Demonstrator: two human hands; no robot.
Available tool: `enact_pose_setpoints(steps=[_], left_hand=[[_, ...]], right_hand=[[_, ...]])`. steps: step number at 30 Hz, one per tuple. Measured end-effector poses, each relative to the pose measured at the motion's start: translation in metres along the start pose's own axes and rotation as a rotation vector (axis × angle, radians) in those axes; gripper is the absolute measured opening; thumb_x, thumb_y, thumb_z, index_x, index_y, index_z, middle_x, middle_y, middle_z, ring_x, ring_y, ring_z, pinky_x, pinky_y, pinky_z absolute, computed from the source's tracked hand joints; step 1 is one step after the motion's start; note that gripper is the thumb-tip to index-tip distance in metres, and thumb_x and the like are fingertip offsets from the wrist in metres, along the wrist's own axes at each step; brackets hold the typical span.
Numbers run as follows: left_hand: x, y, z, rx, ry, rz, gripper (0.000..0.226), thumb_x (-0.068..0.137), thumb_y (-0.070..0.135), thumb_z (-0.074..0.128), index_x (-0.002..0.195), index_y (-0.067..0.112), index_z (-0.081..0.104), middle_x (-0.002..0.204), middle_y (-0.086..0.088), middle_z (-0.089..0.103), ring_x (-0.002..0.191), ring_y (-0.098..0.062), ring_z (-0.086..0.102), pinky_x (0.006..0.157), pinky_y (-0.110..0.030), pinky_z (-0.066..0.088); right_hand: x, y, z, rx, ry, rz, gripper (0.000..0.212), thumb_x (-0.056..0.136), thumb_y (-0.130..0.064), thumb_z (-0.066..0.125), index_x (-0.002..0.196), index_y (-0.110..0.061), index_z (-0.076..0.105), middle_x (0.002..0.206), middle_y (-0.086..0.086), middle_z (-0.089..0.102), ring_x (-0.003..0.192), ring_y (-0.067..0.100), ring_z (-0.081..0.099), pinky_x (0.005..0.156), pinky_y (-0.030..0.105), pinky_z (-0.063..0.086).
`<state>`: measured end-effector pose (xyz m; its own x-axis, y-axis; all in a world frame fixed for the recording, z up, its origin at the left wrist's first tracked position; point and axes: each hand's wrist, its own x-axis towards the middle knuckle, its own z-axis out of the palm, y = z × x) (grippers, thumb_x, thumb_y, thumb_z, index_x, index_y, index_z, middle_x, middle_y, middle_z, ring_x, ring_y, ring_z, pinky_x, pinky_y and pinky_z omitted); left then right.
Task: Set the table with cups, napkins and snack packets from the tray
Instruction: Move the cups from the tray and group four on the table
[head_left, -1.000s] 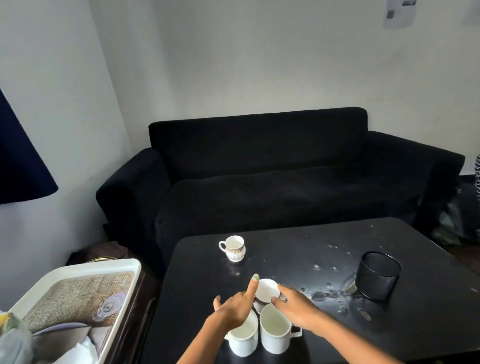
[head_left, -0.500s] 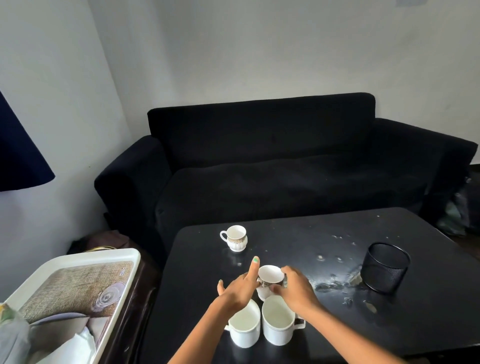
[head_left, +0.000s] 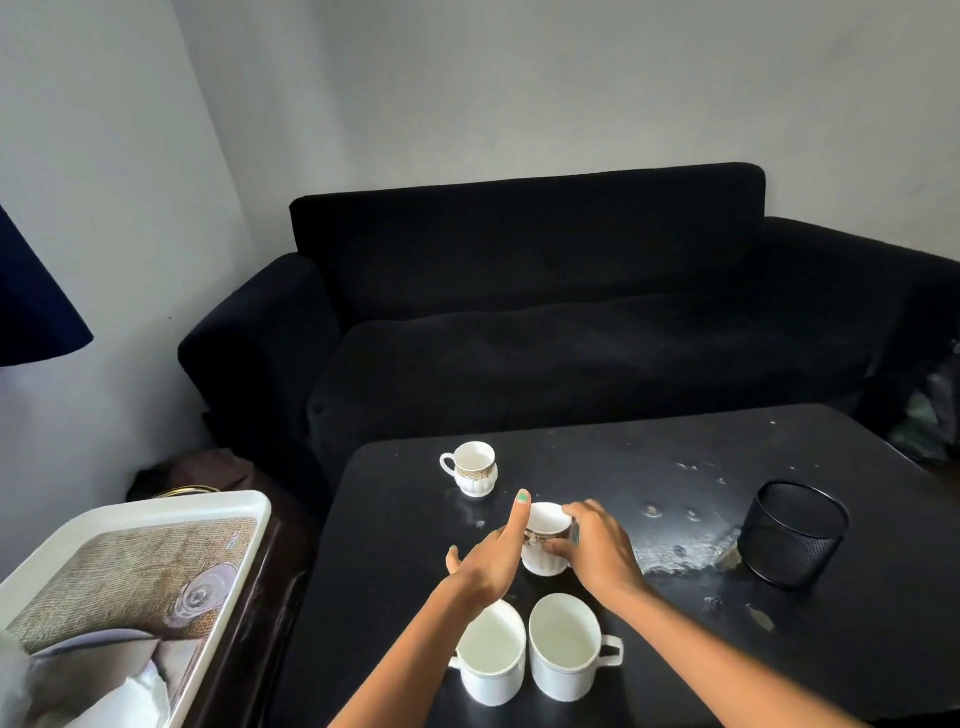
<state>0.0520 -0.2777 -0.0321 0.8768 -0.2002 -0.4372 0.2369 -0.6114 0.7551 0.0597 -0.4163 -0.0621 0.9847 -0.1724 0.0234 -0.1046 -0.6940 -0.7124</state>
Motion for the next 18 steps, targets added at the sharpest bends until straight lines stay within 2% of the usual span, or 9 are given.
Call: enact_pose_setpoints(steps=[4,6,7,8,10,12,15,18], left_hand=[[0.015,-0.003,0.0,-0.085,-0.021,0.023,0.078,0.086,0.075,-0.002,0.15,0.038,0.021,0.159,0.007,0.022,0.149,-0.015,0.01,0.115,-0.05,-0.015],[0.024,-0.005,-0.002,-0.205,-0.039,0.046,0.077,0.086,0.075,0.001,0.149,0.038,0.025,0.159,0.006,0.022,0.148,-0.013,0.012,0.119,-0.039,0.002],[0.028,-0.005,-0.003,-0.273,-0.054,0.075,0.076,0.088,0.073,0.003,0.148,0.036,0.029,0.158,0.006,0.025,0.147,-0.01,0.014,0.116,-0.031,0.01],[0.03,-0.004,-0.004,-0.318,-0.066,0.111,0.073,0.09,0.07,0.002,0.146,0.035,0.034,0.157,0.008,0.027,0.145,-0.007,0.016,0.115,-0.027,0.011],[0.036,-0.001,-0.006,-0.353,-0.068,0.166,0.067,0.095,0.062,0.0,0.144,0.036,0.037,0.155,0.01,0.03,0.144,-0.007,0.017,0.12,-0.032,0.001],[0.043,0.0,-0.01,-0.376,-0.068,0.202,0.063,0.097,0.057,0.0,0.141,0.037,0.04,0.15,0.012,0.036,0.142,-0.005,0.021,0.122,-0.035,0.003],[0.053,0.004,-0.015,-0.421,-0.068,0.233,0.058,0.1,0.051,0.001,0.139,0.035,0.041,0.136,0.018,0.041,0.126,0.004,0.03,0.107,-0.017,0.016],[0.066,0.005,-0.018,-0.459,-0.038,0.273,0.056,0.102,0.046,0.005,0.139,0.028,0.042,0.133,0.015,0.044,0.124,0.004,0.034,0.103,-0.015,0.02]], right_hand=[[0.017,0.004,0.008,0.0,0.047,-0.025,0.023,0.09,-0.022,0.059,0.112,-0.017,0.057,0.101,-0.005,0.055,0.09,0.015,0.053,0.073,0.029,0.041],[0.025,0.004,0.011,-0.008,0.044,-0.052,0.031,0.087,-0.024,0.064,0.116,-0.017,0.058,0.107,-0.002,0.056,0.093,0.018,0.056,0.077,0.03,0.045],[0.03,0.005,0.014,-0.026,0.044,-0.074,0.035,0.085,-0.025,0.066,0.118,-0.016,0.058,0.111,0.0,0.055,0.096,0.02,0.057,0.078,0.03,0.046],[0.034,0.004,0.015,-0.04,0.041,-0.086,0.038,0.084,-0.026,0.067,0.12,-0.016,0.057,0.113,0.002,0.054,0.097,0.021,0.058,0.079,0.03,0.046],[0.045,0.003,0.02,-0.039,0.039,-0.101,0.043,0.084,-0.027,0.068,0.122,-0.014,0.055,0.115,0.004,0.052,0.099,0.022,0.058,0.079,0.029,0.045],[0.057,0.002,0.026,-0.039,0.046,-0.116,0.044,0.084,-0.026,0.068,0.123,-0.013,0.054,0.115,0.004,0.05,0.1,0.021,0.057,0.076,0.026,0.041],[0.072,0.0,0.031,-0.037,0.063,-0.131,0.043,0.083,-0.022,0.068,0.123,-0.013,0.055,0.117,0.005,0.05,0.101,0.022,0.056,0.077,0.028,0.042],[0.086,-0.002,0.035,-0.022,0.056,-0.141,0.048,0.083,-0.019,0.07,0.127,-0.012,0.053,0.119,0.007,0.049,0.105,0.025,0.055,0.086,0.035,0.047]])
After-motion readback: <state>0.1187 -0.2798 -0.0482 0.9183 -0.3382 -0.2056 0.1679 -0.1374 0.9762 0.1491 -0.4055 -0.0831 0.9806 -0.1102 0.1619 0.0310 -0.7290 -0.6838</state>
